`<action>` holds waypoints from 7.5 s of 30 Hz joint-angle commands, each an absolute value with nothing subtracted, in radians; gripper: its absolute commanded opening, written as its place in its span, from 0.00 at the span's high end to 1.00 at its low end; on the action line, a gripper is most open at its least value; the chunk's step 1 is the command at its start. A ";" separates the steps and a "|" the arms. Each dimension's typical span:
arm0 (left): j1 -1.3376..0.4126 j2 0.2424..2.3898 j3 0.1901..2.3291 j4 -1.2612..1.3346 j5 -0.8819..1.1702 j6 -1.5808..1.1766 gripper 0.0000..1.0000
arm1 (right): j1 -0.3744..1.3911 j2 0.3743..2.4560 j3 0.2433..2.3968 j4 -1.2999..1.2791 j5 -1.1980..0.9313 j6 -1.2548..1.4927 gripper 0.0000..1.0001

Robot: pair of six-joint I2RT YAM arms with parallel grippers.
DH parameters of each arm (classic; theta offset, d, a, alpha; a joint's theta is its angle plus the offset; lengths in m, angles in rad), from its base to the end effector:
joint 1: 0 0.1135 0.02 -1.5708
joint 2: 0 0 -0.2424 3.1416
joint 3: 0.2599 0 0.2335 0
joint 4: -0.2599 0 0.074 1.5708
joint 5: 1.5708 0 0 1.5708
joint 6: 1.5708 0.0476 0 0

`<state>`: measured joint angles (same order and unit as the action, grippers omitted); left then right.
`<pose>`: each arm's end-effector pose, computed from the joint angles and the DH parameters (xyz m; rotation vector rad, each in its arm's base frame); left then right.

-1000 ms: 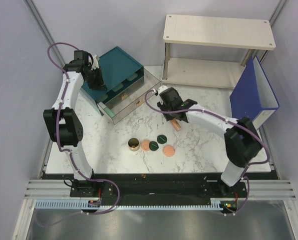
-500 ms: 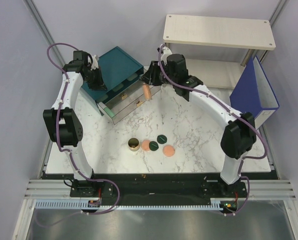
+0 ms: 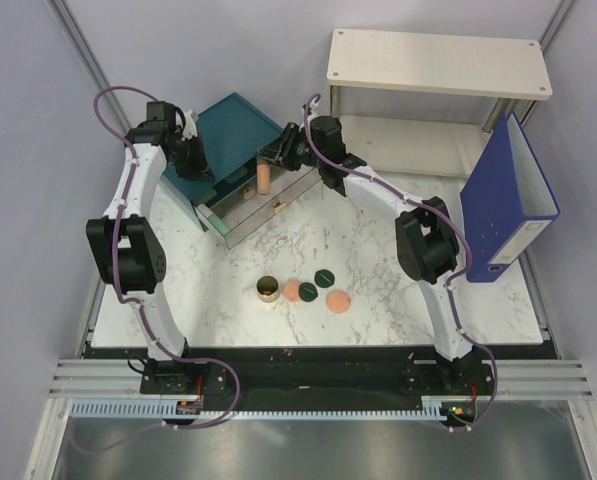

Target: Organize the makeup

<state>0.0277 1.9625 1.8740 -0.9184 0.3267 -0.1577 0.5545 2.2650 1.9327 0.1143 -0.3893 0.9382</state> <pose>0.4065 -0.0040 0.2767 -0.1154 2.5624 -0.4696 0.4353 0.2908 0.2574 0.0701 2.0067 1.3680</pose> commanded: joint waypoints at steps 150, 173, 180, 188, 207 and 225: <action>0.023 2.034 1.799 -1.103 0.229 -0.112 0.98 | 0.647 2.698 1.847 0.591 -0.285 1.562 0.49; 0.021 2.031 1.799 -1.106 0.225 -0.114 0.98 | 0.640 2.629 1.731 0.509 -0.213 1.509 1.00; 0.023 2.034 1.804 -1.106 0.229 -0.115 0.98 | 0.635 2.631 1.746 0.555 -0.245 1.497 0.57; 0.023 2.033 1.802 -1.111 0.232 -0.115 0.98 | 0.637 2.645 1.784 0.531 -0.232 1.477 0.38; 0.023 2.034 1.801 -1.108 0.235 -0.117 0.98 | 0.667 2.732 1.931 0.457 -0.118 1.522 0.51; 0.021 2.042 1.810 -1.108 0.233 -0.117 0.98 | 0.638 2.579 1.839 0.169 -0.176 1.264 0.92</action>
